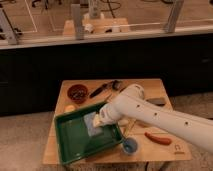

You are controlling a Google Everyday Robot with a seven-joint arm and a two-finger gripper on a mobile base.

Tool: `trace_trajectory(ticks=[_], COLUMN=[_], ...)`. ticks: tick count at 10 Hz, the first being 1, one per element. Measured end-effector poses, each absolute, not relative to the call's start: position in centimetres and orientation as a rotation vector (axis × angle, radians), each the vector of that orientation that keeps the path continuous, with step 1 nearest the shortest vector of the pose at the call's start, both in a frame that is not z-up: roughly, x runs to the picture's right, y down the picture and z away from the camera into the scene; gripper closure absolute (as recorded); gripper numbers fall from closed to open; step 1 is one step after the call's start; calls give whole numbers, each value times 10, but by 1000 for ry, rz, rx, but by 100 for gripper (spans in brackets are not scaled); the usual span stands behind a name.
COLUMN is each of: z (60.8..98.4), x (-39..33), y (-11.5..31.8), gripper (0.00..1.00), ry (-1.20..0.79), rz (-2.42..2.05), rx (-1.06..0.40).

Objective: Place sponge in tray

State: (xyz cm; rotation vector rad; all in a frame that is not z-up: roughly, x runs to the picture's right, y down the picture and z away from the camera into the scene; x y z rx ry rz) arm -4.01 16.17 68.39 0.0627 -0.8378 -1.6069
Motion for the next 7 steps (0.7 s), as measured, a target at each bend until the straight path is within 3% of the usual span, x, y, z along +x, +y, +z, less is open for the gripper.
trace_trajectory(ticks=[4, 7], z=[677, 679], x=[-82, -80], y=[176, 180], gripper=[22, 20], ry=[-883, -929], rz=[-1679, -1650], rx=[79, 106])
